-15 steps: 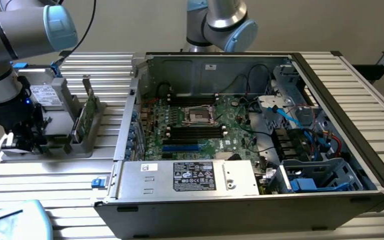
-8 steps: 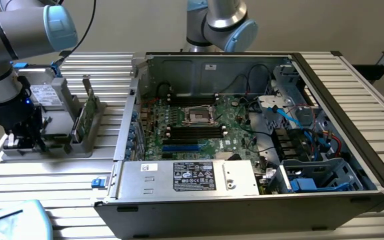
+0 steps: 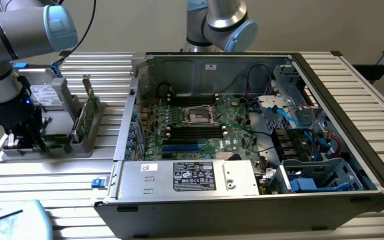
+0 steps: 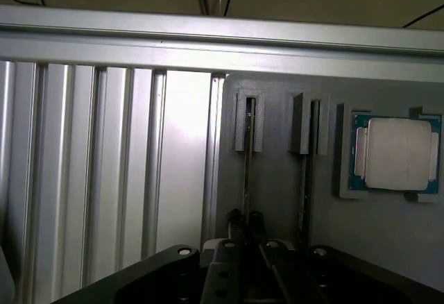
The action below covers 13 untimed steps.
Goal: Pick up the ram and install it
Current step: 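Pick up the ram and move it above insertion slot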
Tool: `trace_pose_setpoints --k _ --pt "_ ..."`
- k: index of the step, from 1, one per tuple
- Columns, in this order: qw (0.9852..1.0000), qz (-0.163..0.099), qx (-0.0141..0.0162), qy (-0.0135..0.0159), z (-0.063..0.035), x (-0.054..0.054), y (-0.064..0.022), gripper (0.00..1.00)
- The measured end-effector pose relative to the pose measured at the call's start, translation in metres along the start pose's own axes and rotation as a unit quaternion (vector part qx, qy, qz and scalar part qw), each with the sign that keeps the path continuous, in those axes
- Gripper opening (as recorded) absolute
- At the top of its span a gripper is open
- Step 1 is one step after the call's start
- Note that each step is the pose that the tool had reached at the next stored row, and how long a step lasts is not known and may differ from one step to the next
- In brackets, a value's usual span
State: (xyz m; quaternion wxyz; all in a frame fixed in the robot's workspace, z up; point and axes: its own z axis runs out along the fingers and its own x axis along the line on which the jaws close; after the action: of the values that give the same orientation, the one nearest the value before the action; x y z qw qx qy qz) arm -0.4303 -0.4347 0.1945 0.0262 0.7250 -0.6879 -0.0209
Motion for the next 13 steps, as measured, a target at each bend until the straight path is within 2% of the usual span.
trace_pose_setpoints --k 13 --pt "1.0000 0.000 -0.0007 0.0000 -0.0033 0.0000 0.0003 0.14"
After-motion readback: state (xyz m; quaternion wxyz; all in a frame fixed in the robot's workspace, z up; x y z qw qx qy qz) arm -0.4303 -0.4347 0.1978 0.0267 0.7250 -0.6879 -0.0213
